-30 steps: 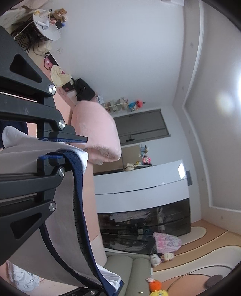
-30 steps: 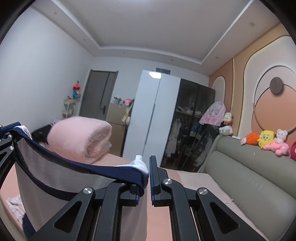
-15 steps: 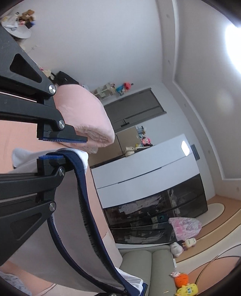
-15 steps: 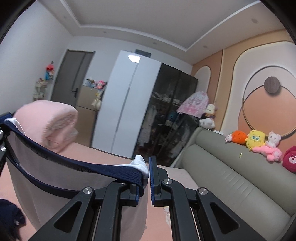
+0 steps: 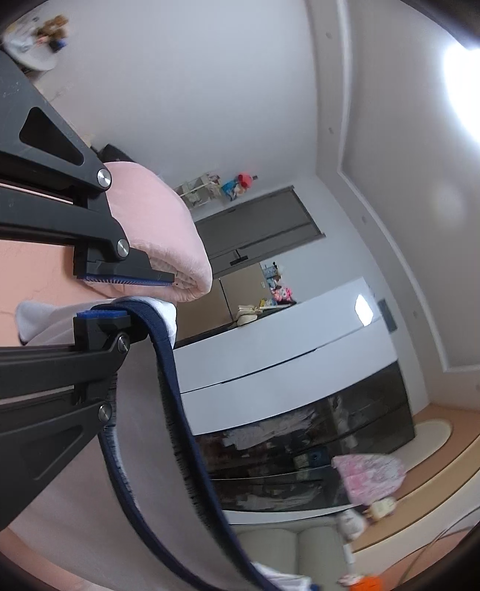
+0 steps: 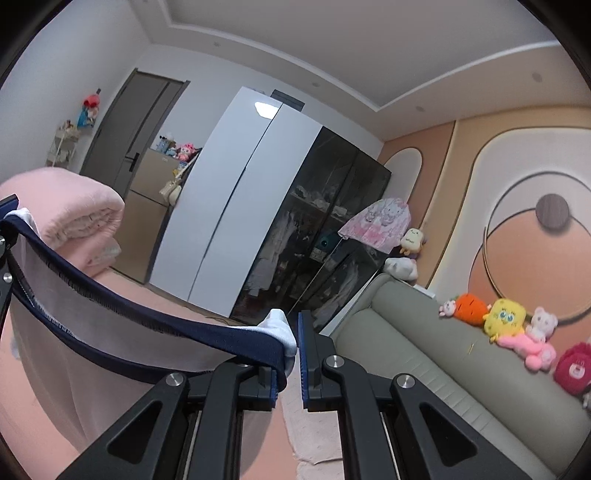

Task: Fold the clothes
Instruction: 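Swing the held shirt over the bed and shake it out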

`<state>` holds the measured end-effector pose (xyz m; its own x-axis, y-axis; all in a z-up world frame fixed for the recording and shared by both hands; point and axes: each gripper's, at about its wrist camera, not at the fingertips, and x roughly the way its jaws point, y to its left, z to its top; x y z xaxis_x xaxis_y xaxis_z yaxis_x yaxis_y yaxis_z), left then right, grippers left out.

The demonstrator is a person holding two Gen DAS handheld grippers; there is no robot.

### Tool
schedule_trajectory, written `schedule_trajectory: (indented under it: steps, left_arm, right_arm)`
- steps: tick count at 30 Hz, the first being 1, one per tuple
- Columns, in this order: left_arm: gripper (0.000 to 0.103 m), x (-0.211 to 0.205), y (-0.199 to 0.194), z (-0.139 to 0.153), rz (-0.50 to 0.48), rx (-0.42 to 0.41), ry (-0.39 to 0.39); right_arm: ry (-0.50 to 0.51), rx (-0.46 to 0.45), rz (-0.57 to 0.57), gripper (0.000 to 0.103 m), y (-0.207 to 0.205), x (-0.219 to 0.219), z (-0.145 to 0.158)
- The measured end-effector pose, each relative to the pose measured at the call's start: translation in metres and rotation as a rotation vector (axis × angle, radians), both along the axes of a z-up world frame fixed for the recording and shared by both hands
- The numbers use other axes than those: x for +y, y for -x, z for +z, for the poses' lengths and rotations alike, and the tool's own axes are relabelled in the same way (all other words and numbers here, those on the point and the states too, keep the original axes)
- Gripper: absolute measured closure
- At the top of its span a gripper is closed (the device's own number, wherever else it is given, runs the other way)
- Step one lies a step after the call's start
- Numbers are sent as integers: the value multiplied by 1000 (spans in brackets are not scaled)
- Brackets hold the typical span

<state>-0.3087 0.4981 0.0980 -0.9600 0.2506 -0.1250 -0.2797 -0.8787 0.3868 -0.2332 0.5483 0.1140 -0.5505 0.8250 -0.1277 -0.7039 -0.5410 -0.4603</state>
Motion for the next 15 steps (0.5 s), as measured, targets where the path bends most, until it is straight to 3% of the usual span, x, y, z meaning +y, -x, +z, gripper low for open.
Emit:
schedule_trajectory:
  steps: [4,10,15]
  left_arm:
    - [93,18,15,3,-4,39,42]
    - [92,25,29,-5,34,31,11]
    - [92,8,31,-47,16,-127,6]
  right_arm:
    - [17,4,-14,100,20,20,6]
    - [17,7,-35,100,39,35,1]
    - [87,-48,-10,100,37,26,-45]
